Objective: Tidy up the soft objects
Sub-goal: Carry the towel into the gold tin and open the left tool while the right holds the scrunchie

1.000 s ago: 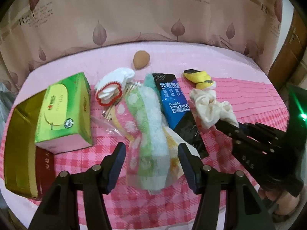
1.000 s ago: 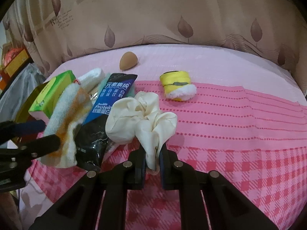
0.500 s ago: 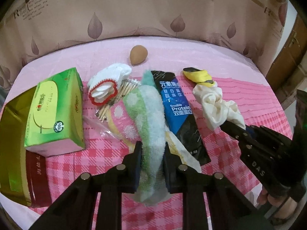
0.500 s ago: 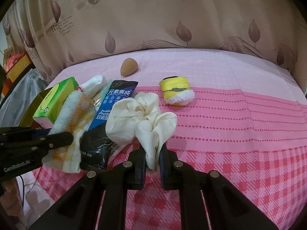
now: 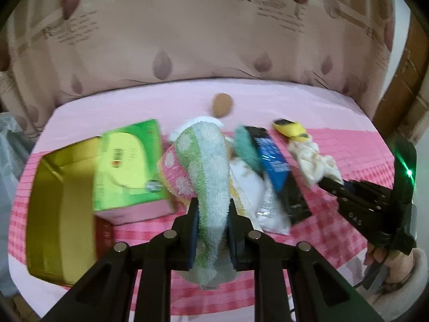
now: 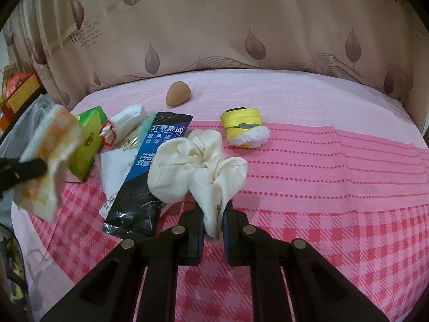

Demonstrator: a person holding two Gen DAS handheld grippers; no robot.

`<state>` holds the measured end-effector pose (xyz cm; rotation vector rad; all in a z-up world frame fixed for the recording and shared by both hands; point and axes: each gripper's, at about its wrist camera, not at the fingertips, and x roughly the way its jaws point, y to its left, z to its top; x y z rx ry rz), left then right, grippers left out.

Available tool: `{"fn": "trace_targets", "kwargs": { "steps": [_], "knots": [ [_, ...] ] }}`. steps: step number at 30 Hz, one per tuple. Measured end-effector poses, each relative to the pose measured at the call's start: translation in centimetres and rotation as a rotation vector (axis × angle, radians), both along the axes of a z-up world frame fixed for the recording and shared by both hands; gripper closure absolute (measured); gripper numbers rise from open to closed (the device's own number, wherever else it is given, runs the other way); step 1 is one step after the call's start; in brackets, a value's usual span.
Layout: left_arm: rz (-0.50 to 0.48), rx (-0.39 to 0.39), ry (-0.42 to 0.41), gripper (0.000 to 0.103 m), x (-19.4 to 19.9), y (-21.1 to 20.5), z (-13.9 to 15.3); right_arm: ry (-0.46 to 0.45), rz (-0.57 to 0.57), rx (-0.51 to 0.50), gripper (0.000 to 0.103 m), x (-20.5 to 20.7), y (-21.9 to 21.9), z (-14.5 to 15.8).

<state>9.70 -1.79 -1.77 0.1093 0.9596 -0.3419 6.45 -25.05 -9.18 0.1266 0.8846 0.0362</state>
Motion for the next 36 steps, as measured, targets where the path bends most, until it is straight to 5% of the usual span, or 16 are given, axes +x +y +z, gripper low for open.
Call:
{"fn": "trace_targets", "kwargs": {
  "steps": [20,36],
  "knots": [
    [0.363,0.08,-0.013,0.085,3.0,17.6,-1.3,-0.014,-0.061,-0.03,0.093,-0.7,0.0,0.5],
    [0.414,0.151,0.023,0.082,3.0,20.8,-5.0,-0.05,-0.08,-0.03,0.093,-2.2,1.1,1.9]
  ]
}}
